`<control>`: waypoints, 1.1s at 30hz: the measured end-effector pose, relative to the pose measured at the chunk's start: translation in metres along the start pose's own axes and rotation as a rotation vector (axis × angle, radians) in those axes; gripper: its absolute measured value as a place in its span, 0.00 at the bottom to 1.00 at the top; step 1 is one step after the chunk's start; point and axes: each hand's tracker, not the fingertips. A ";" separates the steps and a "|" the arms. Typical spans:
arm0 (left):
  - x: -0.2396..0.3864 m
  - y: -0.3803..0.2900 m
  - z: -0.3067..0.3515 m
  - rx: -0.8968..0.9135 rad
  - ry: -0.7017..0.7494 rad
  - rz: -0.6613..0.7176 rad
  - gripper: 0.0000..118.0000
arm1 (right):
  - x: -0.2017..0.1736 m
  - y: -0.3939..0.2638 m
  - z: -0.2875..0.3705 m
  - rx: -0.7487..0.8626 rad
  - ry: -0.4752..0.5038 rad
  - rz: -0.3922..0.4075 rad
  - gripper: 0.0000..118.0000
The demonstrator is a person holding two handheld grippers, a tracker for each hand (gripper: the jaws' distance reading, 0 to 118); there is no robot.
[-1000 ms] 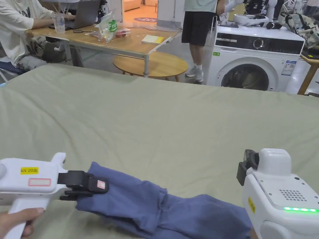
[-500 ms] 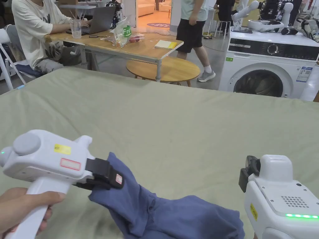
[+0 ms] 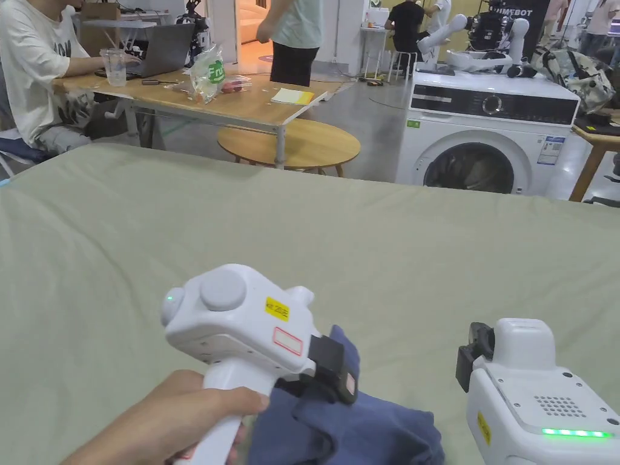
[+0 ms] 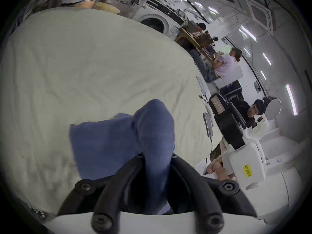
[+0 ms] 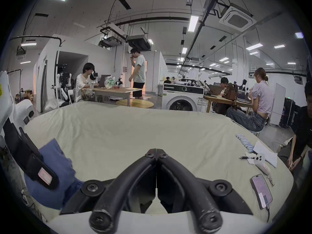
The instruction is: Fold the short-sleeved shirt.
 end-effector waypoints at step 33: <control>-0.019 -0.009 -0.160 -0.102 -0.171 0.035 0.00 | 0.025 -0.003 0.013 -0.015 -0.043 -0.016 0.00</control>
